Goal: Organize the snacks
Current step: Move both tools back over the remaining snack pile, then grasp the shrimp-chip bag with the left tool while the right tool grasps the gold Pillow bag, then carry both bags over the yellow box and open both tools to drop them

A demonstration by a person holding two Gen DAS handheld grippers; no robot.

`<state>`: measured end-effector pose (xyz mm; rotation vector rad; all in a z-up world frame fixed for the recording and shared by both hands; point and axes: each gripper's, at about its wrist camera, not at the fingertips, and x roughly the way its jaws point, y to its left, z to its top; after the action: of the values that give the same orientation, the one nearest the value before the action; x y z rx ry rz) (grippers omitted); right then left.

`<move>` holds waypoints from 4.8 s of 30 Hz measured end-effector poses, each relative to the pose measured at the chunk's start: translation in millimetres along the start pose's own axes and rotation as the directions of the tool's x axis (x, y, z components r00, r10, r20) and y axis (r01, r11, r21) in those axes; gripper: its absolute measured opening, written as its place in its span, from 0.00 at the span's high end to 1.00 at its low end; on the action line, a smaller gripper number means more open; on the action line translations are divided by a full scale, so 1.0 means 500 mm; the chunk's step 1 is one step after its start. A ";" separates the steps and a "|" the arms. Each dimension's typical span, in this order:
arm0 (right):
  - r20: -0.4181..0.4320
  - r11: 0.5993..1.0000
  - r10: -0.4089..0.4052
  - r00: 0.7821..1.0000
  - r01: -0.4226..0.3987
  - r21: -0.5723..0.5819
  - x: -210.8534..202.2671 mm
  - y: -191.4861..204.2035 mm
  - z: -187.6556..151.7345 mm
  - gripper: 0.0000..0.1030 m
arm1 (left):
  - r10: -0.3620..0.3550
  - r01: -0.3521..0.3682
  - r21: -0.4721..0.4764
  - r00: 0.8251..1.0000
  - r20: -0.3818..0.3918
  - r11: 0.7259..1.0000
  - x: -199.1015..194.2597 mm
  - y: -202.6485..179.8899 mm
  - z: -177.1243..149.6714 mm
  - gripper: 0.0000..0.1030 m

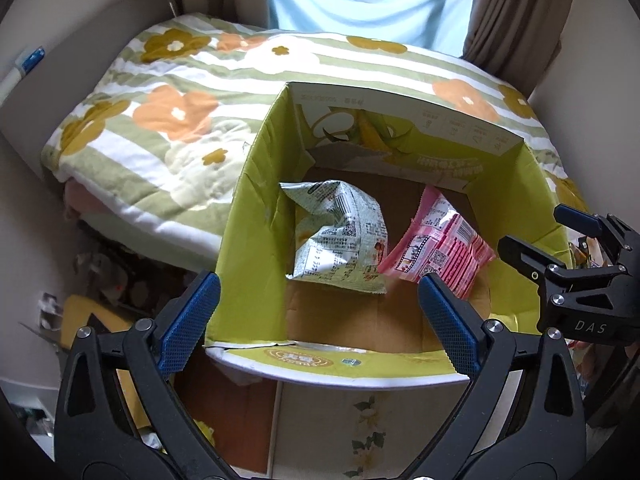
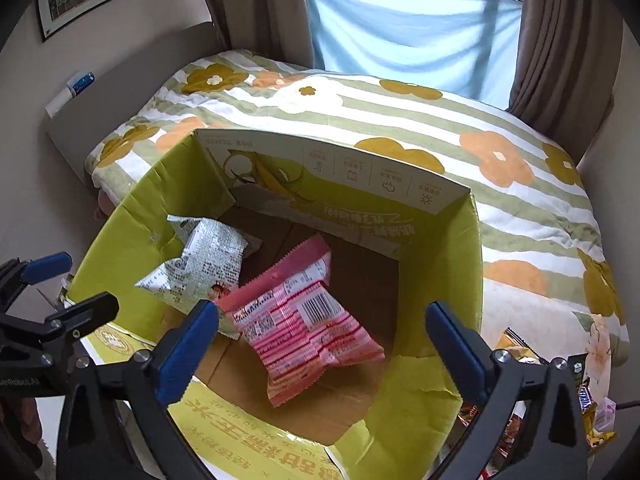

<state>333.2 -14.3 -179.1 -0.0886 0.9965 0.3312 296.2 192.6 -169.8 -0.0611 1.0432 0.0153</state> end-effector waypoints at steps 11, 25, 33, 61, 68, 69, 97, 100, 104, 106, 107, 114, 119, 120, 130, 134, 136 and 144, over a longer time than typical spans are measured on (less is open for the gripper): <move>0.000 0.998 -0.003 1.000 0.003 0.058 -0.065 -0.015 -0.036 0.00 | -0.021 0.017 0.076 0.998 0.056 0.997 -0.052 -0.032 -0.012 0.04; 0.093 0.985 -0.119 0.989 0.105 0.137 -0.220 -0.120 -0.111 0.00 | -0.237 0.206 0.233 0.965 0.116 0.951 -0.134 -0.228 -0.035 0.04; 0.114 0.978 -0.146 0.983 0.126 0.168 -0.310 -0.261 -0.202 0.00 | -0.296 0.263 0.298 0.953 0.068 0.917 -0.156 -0.420 -0.099 0.04; 0.014 0.998 -0.050 0.999 0.049 0.043 -0.271 -0.553 -0.389 0.00 | -0.164 0.254 0.506 0.962 -0.216 0.824 0.085 -0.756 -0.249 0.04; -0.034 0.999 -0.037 0.999 0.038 0.028 -0.220 -0.561 -0.384 0.00 | -0.140 0.256 0.583 0.961 -0.237 0.771 0.133 -0.787 -0.255 0.04; -0.037 0.999 -0.037 0.999 0.038 0.022 -0.215 -0.561 -0.382 0.00 | -0.143 0.261 0.589 0.960 -0.241 0.765 0.138 -0.790 -0.256 0.04; -0.164 0.982 0.070 0.984 -0.097 -0.164 -0.074 -0.538 -0.351 0.27 | -0.214 0.357 0.581 0.929 -0.302 0.732 0.157 -0.766 -0.249 0.37; -0.174 0.977 0.056 0.983 -0.090 -0.194 -0.069 -0.533 -0.355 0.38 | -0.211 0.350 0.579 0.932 -0.295 0.736 0.152 -0.762 -0.254 0.38; -0.172 0.976 0.057 0.983 -0.091 -0.196 -0.071 -0.537 -0.356 0.49 | -0.214 0.344 0.574 0.935 -0.284 0.743 0.143 -0.756 -0.254 0.39; -0.159 0.978 0.059 0.985 -0.089 -0.191 -0.077 -0.539 -0.355 0.53 | -0.216 0.339 0.576 0.938 -0.273 0.744 0.134 -0.753 -0.255 0.39; -0.150 0.978 0.058 0.987 -0.086 -0.188 -0.082 -0.539 -0.354 0.54 | -0.215 0.335 0.578 0.939 -0.268 0.744 0.130 -0.753 -0.253 0.40; -0.100 0.984 0.064 0.993 -0.079 -0.157 -0.129 -0.536 -0.347 0.55 | -0.223 0.318 0.570 0.947 -0.231 0.757 0.082 -0.745 -0.253 0.40; -0.049 0.985 0.056 0.997 -0.063 -0.159 -0.180 -0.523 -0.346 0.56 | -0.234 0.294 0.558 0.956 -0.178 0.776 0.033 -0.741 -0.252 0.40; -0.038 0.985 0.056 0.998 -0.061 -0.159 -0.192 -0.520 -0.345 0.57 | -0.238 0.290 0.552 0.957 -0.166 0.782 0.021 -0.739 -0.252 0.40; 0.090 0.986 0.064 0.994 -0.049 -0.159 -0.305 -0.487 -0.307 0.57 | -0.253 0.217 0.483 0.967 0.011 0.848 -0.121 -0.671 -0.207 0.40; 0.133 0.983 0.072 0.988 -0.048 -0.179 -0.334 -0.454 -0.268 0.57 | -0.250 0.186 0.441 0.964 0.092 0.878 -0.161 -0.611 -0.164 0.40; 0.152 0.982 0.071 0.986 -0.043 -0.182 -0.339 -0.431 -0.246 0.57 | -0.237 0.166 0.419 0.963 0.124 0.893 -0.169 -0.576 -0.142 0.40; 0.206 0.985 0.110 0.972 -0.078 -0.157 -0.319 -0.299 -0.138 0.57 | -0.159 0.091 0.337 0.971 0.179 0.937 -0.162 -0.381 -0.043 0.40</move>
<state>245.1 -208.2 -94.9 -0.1373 0.7634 0.4919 244.9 2.3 -102.4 0.1726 0.8229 -0.2636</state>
